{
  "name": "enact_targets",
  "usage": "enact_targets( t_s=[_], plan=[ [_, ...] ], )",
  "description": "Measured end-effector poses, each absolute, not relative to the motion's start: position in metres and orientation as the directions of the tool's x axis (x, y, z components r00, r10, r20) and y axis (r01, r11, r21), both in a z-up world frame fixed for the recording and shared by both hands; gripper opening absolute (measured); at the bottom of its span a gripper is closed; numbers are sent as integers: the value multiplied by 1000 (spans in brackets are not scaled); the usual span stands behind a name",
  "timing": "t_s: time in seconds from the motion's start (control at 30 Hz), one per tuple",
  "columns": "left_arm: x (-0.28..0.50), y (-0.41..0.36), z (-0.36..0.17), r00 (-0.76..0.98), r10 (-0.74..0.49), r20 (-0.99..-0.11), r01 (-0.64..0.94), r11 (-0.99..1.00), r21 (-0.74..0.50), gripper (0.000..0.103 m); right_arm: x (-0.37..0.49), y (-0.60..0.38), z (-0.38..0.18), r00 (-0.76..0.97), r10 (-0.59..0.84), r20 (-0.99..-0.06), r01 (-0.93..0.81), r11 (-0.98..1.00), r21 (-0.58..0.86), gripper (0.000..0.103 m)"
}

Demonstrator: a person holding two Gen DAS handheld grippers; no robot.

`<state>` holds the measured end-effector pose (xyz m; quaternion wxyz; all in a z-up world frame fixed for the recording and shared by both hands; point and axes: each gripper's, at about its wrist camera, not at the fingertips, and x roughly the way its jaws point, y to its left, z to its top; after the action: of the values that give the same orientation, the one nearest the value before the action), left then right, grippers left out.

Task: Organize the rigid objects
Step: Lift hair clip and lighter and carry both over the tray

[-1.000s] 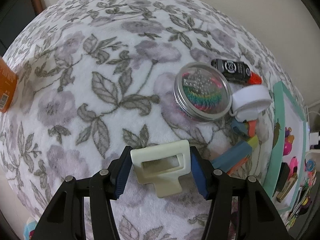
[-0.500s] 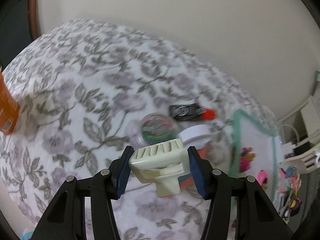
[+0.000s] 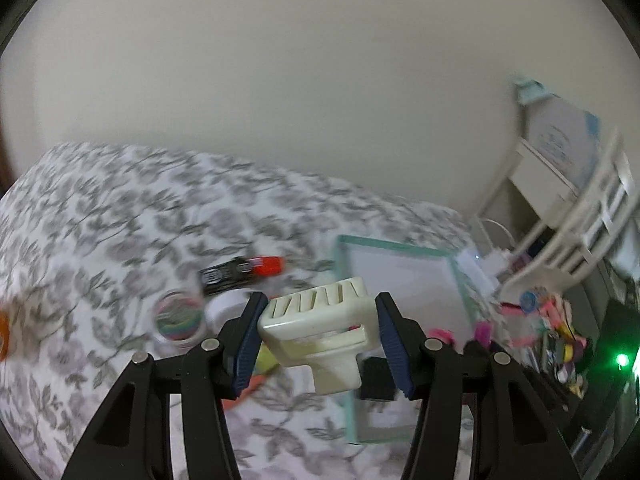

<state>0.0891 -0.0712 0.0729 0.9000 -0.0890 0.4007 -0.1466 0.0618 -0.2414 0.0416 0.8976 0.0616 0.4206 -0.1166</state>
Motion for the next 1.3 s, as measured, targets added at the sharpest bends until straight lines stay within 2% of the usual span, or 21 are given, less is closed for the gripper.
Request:
enact_targets(
  t_s=[0.3,0.5,0.9,1.3],
  plan=[
    [82,-135,64,595,-377,-709,324,921,-217,57,48,-297,48,632,-234,-739,390,920,41,21],
    [86,-163,48,561,-371,-740,363,914,-183,57,45,-328,29,598,-221,-771,442,893,87,21],
    [106,-193,-5,395,-365,-843,363,905,-222,57,55,-349,-27,470,-160,-868,469,879,92,21],
    [100,-211,-34,288,-343,-894,426,882,-201,57,54,-358,-59,404,-119,-907,486,868,103,21]
  ],
)
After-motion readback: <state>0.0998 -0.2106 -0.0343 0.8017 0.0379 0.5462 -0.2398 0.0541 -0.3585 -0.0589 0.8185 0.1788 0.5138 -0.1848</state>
